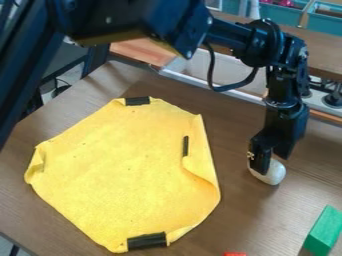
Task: Put the grey item on the left bottom of the cloth
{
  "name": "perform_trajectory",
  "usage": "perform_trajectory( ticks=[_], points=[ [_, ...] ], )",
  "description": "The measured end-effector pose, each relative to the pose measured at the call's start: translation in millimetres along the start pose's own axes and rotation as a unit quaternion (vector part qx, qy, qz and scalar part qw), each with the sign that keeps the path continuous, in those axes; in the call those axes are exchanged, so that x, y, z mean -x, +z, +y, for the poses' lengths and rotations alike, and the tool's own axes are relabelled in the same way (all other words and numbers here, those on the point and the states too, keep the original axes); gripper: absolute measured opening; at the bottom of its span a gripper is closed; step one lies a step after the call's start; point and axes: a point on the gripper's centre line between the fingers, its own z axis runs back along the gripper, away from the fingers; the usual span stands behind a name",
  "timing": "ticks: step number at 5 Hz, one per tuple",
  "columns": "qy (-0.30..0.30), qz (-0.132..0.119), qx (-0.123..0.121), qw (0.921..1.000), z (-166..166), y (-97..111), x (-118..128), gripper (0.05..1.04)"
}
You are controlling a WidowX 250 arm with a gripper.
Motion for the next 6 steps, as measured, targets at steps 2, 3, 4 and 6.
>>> perform_trajectory(
  ticks=[2, 3, 4, 6],
  points=[
    [0.012, -0.022, 0.045, 0.9987, 2, -9, -5, 0.845],
    [0.016, -0.025, 0.048, 0.9984, 2, -11, -5, 0.844],
    [0.018, -0.026, 0.046, 0.9984, 6, -11, -4, 0.844],
    [0.010, 0.001, 0.002, 0.9999, -10, -8, 2, 0.844]
  ],
)
